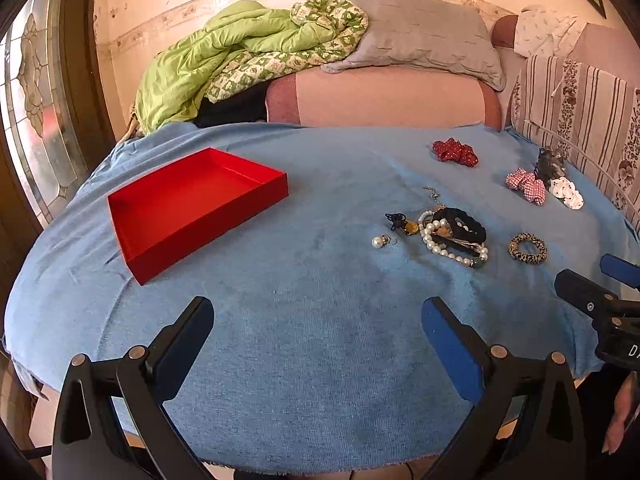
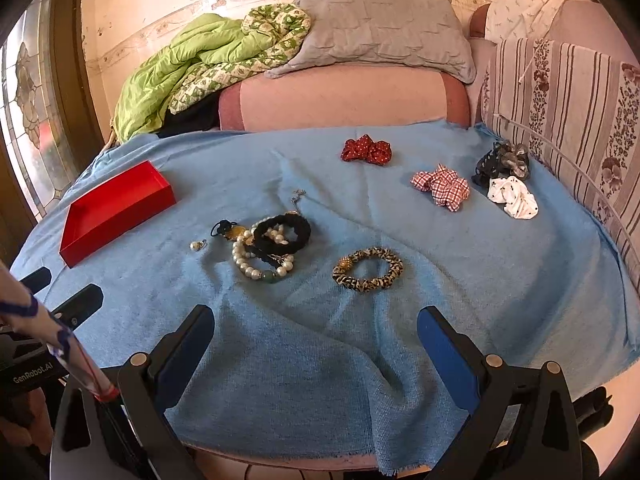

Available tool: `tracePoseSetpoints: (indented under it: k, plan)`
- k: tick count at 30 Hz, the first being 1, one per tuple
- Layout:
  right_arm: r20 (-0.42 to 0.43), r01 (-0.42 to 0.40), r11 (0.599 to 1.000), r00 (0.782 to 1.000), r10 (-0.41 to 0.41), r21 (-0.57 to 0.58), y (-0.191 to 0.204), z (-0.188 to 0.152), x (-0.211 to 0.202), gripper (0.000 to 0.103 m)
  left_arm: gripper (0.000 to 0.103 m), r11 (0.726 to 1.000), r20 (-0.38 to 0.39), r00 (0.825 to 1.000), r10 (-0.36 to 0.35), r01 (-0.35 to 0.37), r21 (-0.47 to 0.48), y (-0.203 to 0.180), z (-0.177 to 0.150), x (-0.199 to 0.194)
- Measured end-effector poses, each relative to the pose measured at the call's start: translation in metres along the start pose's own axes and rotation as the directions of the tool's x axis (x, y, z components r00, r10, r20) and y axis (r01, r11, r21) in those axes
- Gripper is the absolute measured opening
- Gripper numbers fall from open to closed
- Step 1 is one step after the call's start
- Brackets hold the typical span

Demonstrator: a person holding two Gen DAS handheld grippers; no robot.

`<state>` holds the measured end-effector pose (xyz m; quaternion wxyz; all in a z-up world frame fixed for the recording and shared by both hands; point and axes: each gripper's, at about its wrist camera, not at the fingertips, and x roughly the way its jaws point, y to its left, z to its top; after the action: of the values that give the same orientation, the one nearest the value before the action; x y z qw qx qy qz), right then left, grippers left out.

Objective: Organize jewelry
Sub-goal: 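Set the red tray down on the blue sheet beside the jewelry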

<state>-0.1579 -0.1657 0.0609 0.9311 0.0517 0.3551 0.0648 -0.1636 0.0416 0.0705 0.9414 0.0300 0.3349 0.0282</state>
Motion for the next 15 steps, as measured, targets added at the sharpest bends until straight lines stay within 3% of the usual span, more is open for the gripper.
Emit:
tracePoseSetpoints:
  k: [15]
  plan:
    - [-0.018,-0.001,0.999,1.0,0.002,0.033,-0.01,0.001,0.008,0.103,0.103,0.999,-0.035,0.999,-0.034,0.034,0.007,-0.01,0.001,0.011]
